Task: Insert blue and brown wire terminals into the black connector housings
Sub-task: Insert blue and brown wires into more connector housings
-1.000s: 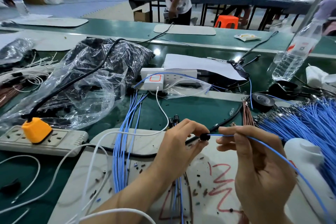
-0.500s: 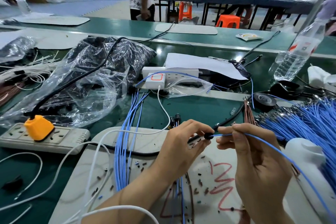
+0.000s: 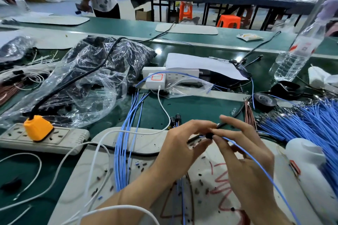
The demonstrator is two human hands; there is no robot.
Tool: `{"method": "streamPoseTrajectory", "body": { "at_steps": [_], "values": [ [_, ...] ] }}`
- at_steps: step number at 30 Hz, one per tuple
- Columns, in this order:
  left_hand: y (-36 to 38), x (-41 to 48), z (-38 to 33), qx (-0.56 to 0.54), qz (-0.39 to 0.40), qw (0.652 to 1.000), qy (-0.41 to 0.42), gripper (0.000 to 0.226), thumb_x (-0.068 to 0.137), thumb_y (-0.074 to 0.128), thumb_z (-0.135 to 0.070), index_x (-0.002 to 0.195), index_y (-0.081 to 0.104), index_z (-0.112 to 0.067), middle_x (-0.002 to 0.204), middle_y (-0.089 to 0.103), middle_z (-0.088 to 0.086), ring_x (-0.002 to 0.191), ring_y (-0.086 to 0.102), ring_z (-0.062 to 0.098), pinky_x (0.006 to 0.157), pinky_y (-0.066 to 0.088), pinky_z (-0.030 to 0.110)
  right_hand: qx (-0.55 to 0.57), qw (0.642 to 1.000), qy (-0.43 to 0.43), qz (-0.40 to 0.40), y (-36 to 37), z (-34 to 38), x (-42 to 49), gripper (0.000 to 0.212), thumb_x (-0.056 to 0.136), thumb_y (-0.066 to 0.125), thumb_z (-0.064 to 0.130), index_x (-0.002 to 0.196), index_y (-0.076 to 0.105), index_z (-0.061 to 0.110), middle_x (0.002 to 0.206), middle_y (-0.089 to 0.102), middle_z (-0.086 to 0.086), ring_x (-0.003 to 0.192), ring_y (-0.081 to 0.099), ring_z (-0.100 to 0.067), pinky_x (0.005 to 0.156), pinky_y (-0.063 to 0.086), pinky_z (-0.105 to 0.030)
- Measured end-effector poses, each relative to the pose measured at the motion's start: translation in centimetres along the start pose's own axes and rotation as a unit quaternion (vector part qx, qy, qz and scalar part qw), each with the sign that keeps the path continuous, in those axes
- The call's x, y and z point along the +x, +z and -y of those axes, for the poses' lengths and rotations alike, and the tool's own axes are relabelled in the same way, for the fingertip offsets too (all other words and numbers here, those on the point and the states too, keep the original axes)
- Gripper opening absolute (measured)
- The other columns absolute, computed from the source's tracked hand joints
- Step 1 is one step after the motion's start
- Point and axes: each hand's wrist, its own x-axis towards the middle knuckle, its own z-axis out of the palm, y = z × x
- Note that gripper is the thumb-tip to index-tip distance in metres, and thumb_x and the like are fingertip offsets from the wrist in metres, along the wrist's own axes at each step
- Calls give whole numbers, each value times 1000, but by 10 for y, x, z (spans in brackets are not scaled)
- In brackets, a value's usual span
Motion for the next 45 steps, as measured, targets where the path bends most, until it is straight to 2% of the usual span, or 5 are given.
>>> {"method": "streamPoseTrajectory", "body": {
  "at_steps": [13,23,28,31,45],
  "values": [
    [-4,3,2,66,11,997,35,17,79,60,12,75,65,-4,96,63,5,87,61,13,77,51,25,231,951,207,9,-4,-8,9,8,74,70,16,82,70,17,76,72,-6,61,67,-18,60,55,-19],
    [-61,23,30,351,-311,857,-215,24,82,61,-12,105,59,-17,119,54,0,121,39,25,113,6,48,401,801,338,-290,-26,-15,31,25,86,63,2,94,48,20,81,62,-8,56,65,-6,59,52,-14],
    [-44,21,11,376,-254,890,-31,26,79,59,-12,105,56,-8,140,38,13,135,26,29,115,12,47,235,919,210,-236,-23,-10,25,18,86,67,12,84,58,27,68,68,10,60,64,-4,63,51,-12],
    [-24,13,-10,202,-86,966,136,26,88,55,-11,114,51,-12,126,45,2,93,51,7,94,36,15,100,983,63,-142,-12,-5,13,17,84,71,25,88,60,37,81,68,16,65,64,-2,65,48,-10],
    [5,-5,-14,-89,-43,995,-11,27,88,61,-1,96,54,-25,79,64,-15,69,64,2,67,50,13,172,983,49,-33,4,4,-5,22,74,70,18,95,65,22,89,68,7,81,69,-10,75,54,-16]
  ]
}}
